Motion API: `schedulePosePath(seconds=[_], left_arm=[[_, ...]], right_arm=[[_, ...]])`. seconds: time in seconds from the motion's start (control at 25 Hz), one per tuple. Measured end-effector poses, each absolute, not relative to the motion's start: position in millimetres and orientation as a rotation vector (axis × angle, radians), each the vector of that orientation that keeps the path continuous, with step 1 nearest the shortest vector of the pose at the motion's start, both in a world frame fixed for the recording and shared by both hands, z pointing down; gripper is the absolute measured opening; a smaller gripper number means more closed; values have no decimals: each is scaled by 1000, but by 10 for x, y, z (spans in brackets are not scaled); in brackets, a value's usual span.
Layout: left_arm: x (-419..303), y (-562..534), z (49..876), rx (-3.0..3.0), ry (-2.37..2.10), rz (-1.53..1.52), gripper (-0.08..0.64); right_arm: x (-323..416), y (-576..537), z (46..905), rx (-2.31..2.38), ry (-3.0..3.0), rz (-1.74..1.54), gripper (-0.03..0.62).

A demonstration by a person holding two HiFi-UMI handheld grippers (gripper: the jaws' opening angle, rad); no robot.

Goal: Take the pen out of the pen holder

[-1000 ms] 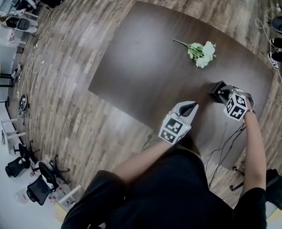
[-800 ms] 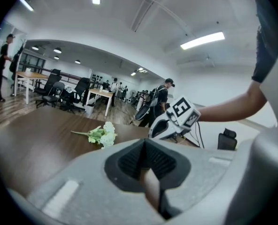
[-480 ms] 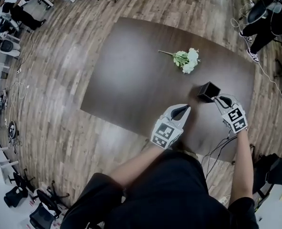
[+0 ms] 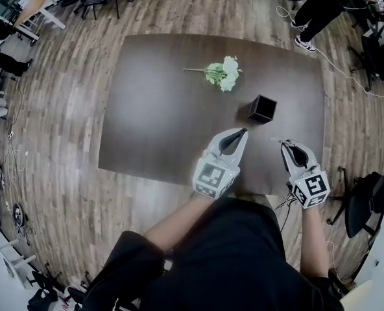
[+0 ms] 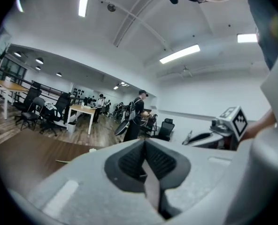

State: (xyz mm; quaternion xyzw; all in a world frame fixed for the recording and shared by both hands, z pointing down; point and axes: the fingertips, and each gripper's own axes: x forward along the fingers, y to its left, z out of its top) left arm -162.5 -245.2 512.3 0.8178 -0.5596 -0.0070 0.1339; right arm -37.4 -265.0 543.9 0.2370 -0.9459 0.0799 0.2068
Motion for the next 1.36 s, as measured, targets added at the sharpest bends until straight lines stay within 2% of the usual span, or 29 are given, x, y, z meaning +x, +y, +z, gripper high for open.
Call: schedulePosePath(seconds=[0.36,0.72,1.0,1.36], left_arm=[[-775,-2231,4914,2329,-1757,-28,3],[318,-2254,5054,2275,-1859,3,3],[802,-2297,5064,2238,-1917,3,3],[1186,-2383,5079,2242,-1936,5,3]], right_arm=[[816,-2584,5254,946,-2660,369,58],[2086,-2799,5099,975,-2685,281,57],[2575,-2794,5052,930,-2729,260,57],[2826,-2826,5082,859,-2766,253,57]])
